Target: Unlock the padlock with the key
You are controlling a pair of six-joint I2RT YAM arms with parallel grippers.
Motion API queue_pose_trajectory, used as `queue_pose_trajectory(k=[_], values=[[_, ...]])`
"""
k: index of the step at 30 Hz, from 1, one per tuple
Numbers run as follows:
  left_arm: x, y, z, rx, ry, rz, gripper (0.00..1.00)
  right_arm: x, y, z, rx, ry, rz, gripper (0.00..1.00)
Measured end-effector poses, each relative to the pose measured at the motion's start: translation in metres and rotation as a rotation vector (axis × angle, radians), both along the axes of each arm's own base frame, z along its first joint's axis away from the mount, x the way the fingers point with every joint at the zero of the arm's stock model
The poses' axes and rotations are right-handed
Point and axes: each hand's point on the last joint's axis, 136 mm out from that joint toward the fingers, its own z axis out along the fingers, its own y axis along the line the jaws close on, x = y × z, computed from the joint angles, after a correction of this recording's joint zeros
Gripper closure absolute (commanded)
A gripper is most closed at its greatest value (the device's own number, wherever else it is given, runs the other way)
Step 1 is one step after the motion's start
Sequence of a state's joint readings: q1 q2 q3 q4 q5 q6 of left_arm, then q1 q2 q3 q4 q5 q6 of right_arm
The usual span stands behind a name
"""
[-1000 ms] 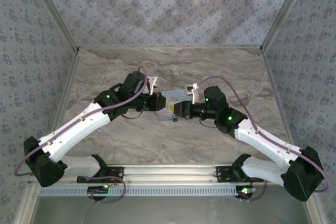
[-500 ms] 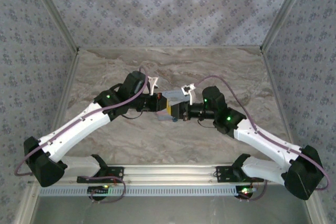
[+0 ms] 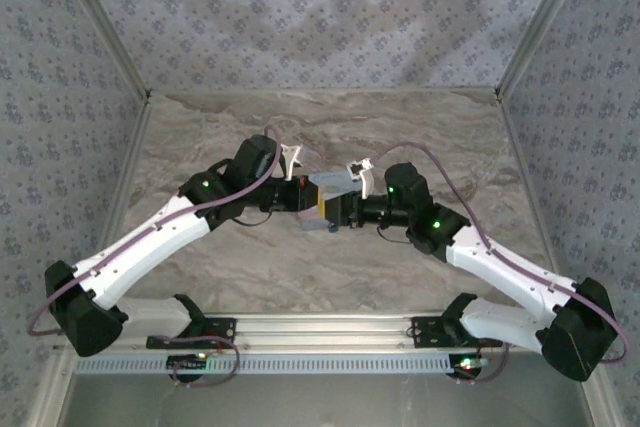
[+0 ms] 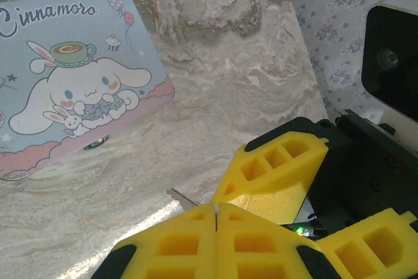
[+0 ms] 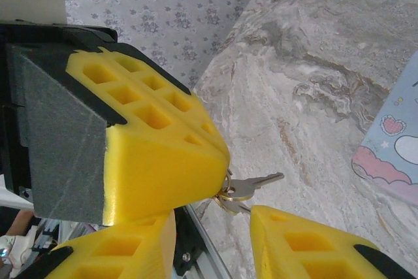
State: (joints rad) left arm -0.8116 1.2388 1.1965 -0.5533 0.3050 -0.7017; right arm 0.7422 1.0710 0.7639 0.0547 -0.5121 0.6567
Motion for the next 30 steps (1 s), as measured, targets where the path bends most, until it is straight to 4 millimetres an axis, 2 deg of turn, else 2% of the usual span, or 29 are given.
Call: queue_pose_trajectory(k=[14, 17, 19, 23, 28, 30], values=[[0.001, -0.002, 0.003, -0.018, 0.005, 0.008, 1.00, -0.002, 0.002, 0.007, 0.016, -0.013, 0.017, 0.74], [0.001, -0.002, 0.004, -0.023, 0.007, 0.009, 1.00, -0.002, 0.002, 0.008, 0.017, -0.018, 0.020, 0.82], [0.001, -0.003, 0.004, -0.026, 0.007, 0.010, 1.00, -0.002, 0.003, 0.010, 0.017, -0.035, 0.025, 0.82], [0.004, -0.002, 0.006, -0.032, 0.001, 0.016, 1.00, 0.000, 0.004, 0.012, 0.014, -0.051, 0.030, 0.91], [0.004, -0.002, 0.003, -0.030, 0.003, 0.018, 1.00, 0.001, 0.004, 0.011, 0.005, -0.052, 0.028, 0.93], [0.004, -0.002, 0.002, -0.029, 0.004, 0.019, 1.00, 0.001, 0.005, 0.010, 0.003, -0.050, 0.028, 0.89]])
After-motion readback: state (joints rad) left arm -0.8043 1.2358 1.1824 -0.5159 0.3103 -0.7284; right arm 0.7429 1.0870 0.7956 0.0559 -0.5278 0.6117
